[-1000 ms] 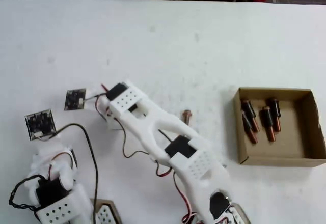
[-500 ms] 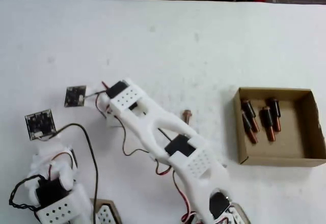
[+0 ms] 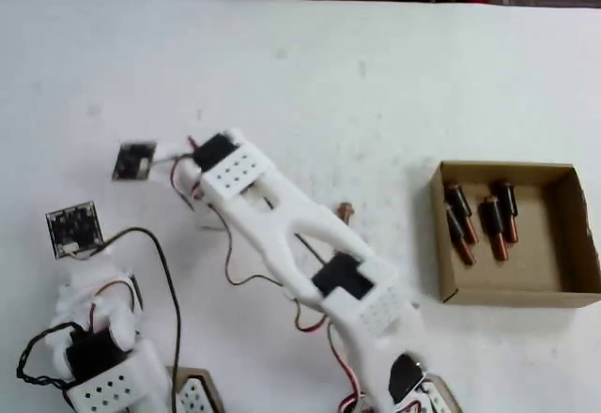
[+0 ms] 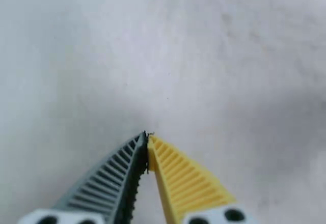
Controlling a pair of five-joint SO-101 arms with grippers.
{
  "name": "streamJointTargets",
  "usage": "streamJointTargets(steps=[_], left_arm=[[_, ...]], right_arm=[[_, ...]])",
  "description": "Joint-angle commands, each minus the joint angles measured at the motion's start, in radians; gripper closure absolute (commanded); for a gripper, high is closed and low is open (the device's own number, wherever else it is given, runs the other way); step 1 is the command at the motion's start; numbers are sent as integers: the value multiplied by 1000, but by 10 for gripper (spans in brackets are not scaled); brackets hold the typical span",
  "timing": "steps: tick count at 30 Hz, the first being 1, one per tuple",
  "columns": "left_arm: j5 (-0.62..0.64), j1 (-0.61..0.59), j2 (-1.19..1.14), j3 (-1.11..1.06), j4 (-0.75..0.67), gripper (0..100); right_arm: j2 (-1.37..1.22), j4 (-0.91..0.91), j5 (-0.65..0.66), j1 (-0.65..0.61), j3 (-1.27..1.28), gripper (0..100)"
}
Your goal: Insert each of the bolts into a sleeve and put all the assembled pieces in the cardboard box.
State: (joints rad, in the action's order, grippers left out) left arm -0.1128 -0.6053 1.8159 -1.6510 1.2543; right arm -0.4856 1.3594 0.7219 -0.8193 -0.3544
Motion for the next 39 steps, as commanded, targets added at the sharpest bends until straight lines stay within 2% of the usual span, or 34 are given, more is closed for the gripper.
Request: streamJointTargets(steps=[1,11,17,25,35,39], left_arm=[[-11,1,10,51,6,978],[-11,1,10,51,6,978],[-11,1,12,40,-5,977],[-11,1,12,40,-2,977],[-9,1,12,38,-2,977],[-9,1,12,38,0,977]], right_arm=[[168,39,-49,61,-66,982],[381,202,-144,168,-60,982],[504,323,-146,225,-60,982],[797,404,-143,295,-37,982],[1234,395,-144,332,328,982],[1376,303,-144,334,528,982]])
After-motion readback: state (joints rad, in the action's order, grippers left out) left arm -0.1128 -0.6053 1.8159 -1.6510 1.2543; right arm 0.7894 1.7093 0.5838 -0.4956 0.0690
